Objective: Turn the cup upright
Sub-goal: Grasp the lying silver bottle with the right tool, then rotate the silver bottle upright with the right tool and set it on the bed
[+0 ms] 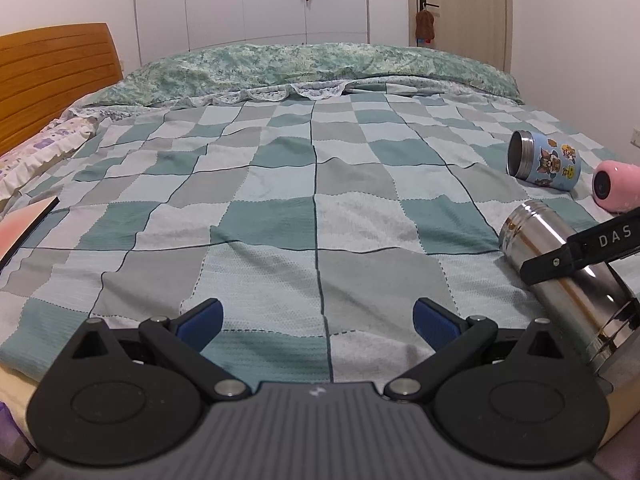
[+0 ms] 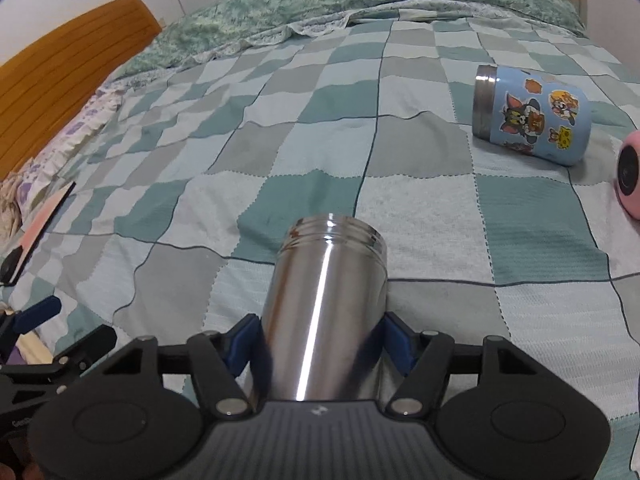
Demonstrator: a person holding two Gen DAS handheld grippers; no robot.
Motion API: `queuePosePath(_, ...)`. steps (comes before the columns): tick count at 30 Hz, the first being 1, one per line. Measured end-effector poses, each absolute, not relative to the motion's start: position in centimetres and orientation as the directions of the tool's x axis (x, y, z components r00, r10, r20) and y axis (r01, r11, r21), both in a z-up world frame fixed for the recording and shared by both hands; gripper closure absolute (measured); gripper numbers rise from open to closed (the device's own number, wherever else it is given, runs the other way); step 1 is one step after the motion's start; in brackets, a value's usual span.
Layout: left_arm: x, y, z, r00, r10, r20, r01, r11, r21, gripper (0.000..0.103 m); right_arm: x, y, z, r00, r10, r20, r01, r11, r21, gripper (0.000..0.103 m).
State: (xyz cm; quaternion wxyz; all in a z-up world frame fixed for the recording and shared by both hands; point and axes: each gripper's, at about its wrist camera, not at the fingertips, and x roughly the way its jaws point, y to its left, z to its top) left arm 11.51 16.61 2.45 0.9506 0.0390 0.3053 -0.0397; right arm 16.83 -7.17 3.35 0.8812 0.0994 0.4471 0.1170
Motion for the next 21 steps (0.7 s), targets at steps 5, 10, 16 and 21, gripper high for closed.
queuePosePath(5,11.2,16.8,2.8,0.815,-0.056,-0.576,0.101,0.994,0.046,0.0,16.1,-7.6,4.2,0.606,0.309,-0.733,-0.13,0.948,0.292,0.038)
queuePosePath(10,10.7,17.0,3.4,0.827,-0.061,-0.559,0.097,0.995,0.035,0.0,14.1,-7.6,6.2,0.711,0.331,-0.62,-0.191,0.94,0.282,0.039)
queuePosePath(16,9.8,17.1,4.4,0.845,-0.049,-0.532,0.08,0.996,0.036,0.0,13.0,-6.3,8.1,0.814,0.348,-0.465,-0.264,0.935,0.238,0.04)
queuePosePath(21,9.3,17.4,4.9,0.856,-0.03,-0.516,0.055,0.998,0.033,0.0,12.7,-4.1,8.4,0.89,0.332,-0.313,-0.301,0.943,0.143,0.04)
